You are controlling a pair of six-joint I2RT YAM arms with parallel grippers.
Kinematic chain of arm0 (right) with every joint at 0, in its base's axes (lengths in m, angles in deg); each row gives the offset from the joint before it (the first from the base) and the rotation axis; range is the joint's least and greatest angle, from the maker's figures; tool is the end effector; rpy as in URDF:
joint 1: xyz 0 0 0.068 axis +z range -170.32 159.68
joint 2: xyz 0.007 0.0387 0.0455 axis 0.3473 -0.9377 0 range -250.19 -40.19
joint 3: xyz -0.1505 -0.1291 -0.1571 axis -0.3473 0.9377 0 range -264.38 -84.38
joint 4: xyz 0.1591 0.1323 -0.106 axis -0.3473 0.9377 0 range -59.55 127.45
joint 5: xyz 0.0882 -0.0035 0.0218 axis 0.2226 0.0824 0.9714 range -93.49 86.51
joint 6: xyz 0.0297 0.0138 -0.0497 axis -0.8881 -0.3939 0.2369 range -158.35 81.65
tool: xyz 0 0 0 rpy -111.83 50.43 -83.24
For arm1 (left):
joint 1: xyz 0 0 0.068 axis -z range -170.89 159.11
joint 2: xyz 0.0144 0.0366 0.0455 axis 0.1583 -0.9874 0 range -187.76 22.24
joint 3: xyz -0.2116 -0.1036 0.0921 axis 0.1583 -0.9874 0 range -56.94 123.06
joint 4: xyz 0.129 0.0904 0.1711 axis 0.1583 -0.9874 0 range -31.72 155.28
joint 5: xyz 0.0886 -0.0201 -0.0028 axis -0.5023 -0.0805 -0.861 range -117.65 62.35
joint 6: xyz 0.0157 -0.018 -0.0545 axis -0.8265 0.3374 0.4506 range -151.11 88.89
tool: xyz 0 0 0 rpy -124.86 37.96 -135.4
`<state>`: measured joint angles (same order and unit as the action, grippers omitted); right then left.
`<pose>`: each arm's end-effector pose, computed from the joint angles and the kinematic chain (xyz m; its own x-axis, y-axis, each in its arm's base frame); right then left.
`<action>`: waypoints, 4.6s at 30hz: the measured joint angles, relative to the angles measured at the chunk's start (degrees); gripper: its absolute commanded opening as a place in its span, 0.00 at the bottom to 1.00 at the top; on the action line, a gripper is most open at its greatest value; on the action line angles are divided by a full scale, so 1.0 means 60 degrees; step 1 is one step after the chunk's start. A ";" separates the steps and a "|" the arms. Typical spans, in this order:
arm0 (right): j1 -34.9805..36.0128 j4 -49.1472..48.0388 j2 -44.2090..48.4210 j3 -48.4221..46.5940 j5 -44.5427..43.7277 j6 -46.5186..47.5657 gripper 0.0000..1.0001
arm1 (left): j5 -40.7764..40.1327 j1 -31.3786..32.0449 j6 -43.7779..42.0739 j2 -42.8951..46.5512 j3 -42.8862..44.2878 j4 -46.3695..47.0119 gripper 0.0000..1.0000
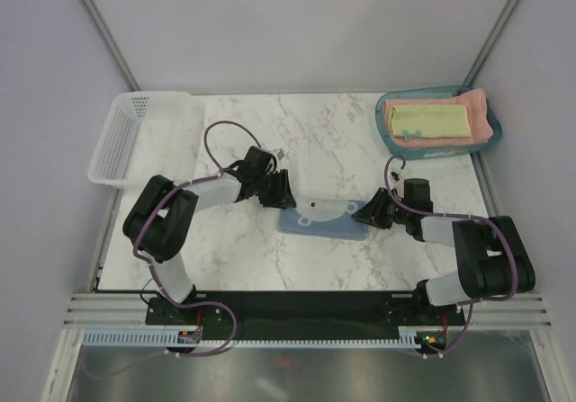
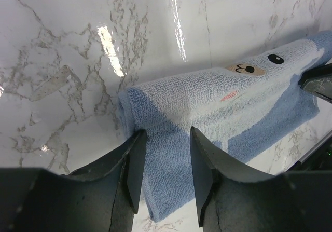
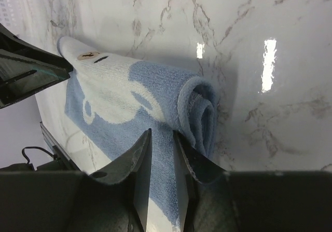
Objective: Fold and stack the towels
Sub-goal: Neatly place the folded towel into the bin
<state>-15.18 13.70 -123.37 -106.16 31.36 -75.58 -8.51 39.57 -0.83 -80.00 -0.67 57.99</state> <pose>0.2211 0.0448 0.1191 -0.8467 0.4224 -0.3236 0.0424 0.6598 0.7502 0.2792 -0.1808 0.1470 -0.9232 -0.0097 -0.3841 0.2112 0.8222 -0.5285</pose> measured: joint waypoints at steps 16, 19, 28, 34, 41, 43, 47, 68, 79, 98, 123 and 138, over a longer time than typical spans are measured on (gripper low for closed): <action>-0.0029 0.4597 0.1785 -0.2663 -0.1326 0.1555 0.73 | -0.0433 0.0000 -0.0492 0.1880 0.0634 -0.1687 0.62; -0.0029 0.5544 0.2014 -0.2696 -0.1807 0.1840 0.75 | -0.0448 0.0000 -0.0619 0.2510 0.0681 -0.1865 0.62; 0.0004 0.5843 0.1796 -0.2339 -0.2098 0.1818 0.71 | 0.0062 0.0000 -0.0637 0.2029 -0.0678 -0.1472 0.51; 0.0627 0.4932 0.1104 -0.1749 -0.2218 0.1399 0.68 | 0.0299 0.0000 -0.0535 0.1180 -0.1166 -0.1060 0.45; 0.1009 0.3974 0.1049 -0.1453 -0.2408 0.1056 0.64 | 0.0302 0.0000 -0.0382 0.1224 -0.1457 -0.0590 0.40; 0.1100 0.3781 0.1049 -0.1395 -0.2473 0.0998 0.62 | 0.0270 0.0000 -0.0357 0.1268 -0.1534 -0.0503 0.39; 0.1188 0.3574 0.1049 -0.1319 -0.2616 0.0994 0.59 | 0.0178 0.0000 -0.0295 0.1406 -0.1708 -0.0375 0.39; 0.1639 0.2503 0.0736 -0.1045 -0.2805 0.0936 0.26 | -0.0106 0.0047 -0.0076 0.2000 -0.2306 -0.0295 0.39; 0.1734 0.3876 0.0313 -0.2102 -0.3442 0.1563 0.00 | -0.0838 0.0007 0.0084 0.2696 -0.1734 -0.1920 0.55; 0.1712 0.6178 -0.1665 -0.7071 -0.4852 0.3752 0.00 | -0.2677 -0.0441 -0.1475 0.5807 0.0590 -0.4579 0.58; -0.1180 0.8695 -0.5690 -1.4072 -0.5672 0.5486 0.00 | -0.3038 -0.0459 -0.2583 0.5242 0.0004 -0.4765 0.58; -0.3180 0.9271 -0.6375 -1.6466 -0.5249 0.6022 0.00 | -0.2437 -0.0459 -0.2612 0.5122 0.0004 -0.4747 0.59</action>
<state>-34.26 69.33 -161.62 -204.95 -0.14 -39.45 -23.13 36.81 -16.50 -49.27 -0.65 29.51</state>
